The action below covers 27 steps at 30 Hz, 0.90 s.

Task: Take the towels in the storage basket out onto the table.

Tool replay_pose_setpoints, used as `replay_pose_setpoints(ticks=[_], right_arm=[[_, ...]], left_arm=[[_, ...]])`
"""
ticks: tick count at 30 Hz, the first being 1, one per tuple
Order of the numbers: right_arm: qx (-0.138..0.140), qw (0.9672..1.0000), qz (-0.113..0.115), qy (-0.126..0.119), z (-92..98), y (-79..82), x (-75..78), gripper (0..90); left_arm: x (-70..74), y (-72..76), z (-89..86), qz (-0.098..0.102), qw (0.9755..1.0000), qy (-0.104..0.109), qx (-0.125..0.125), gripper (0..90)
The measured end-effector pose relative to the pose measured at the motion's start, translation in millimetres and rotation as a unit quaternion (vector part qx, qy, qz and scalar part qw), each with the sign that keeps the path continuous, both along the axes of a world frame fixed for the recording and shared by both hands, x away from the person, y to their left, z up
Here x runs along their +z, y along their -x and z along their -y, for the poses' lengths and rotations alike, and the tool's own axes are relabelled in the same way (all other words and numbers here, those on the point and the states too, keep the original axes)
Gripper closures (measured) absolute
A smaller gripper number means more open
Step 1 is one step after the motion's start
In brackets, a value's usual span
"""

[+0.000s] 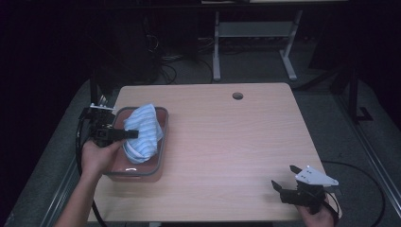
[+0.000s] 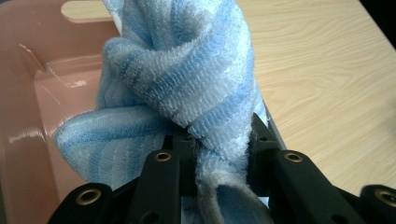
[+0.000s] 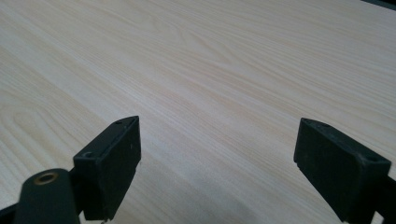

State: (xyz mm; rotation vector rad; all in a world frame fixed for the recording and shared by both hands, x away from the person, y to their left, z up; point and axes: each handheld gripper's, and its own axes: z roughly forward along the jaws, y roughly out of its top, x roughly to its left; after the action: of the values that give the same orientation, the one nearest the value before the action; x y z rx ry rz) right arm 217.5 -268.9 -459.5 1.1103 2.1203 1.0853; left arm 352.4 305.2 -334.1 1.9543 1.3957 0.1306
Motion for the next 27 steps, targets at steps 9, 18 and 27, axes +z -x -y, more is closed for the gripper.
replay_pose_setpoints(ticks=[9, 18, 27], right_arm=[[0.002, 1.0, 0.003, 0.001, 0.6, -0.4, 0.6, 14.4], [-0.001, 1.0, 0.004, 0.001, 1.0, -0.2, 1.0, 14.4], [0.0, 1.0, 0.006, 0.001, 1.6, -0.3, 1.4, 14.4]], left_arm=[[11.7, 1.8, -3.1, 0.012, 0.9999, 0.008, -0.003, 70.7], [27.7, 3.4, 1.0, 0.029, 0.9995, 0.013, -0.006, 70.7], [41.4, 4.9, 3.5, 0.041, 0.9988, 0.025, -0.011, 70.7]])
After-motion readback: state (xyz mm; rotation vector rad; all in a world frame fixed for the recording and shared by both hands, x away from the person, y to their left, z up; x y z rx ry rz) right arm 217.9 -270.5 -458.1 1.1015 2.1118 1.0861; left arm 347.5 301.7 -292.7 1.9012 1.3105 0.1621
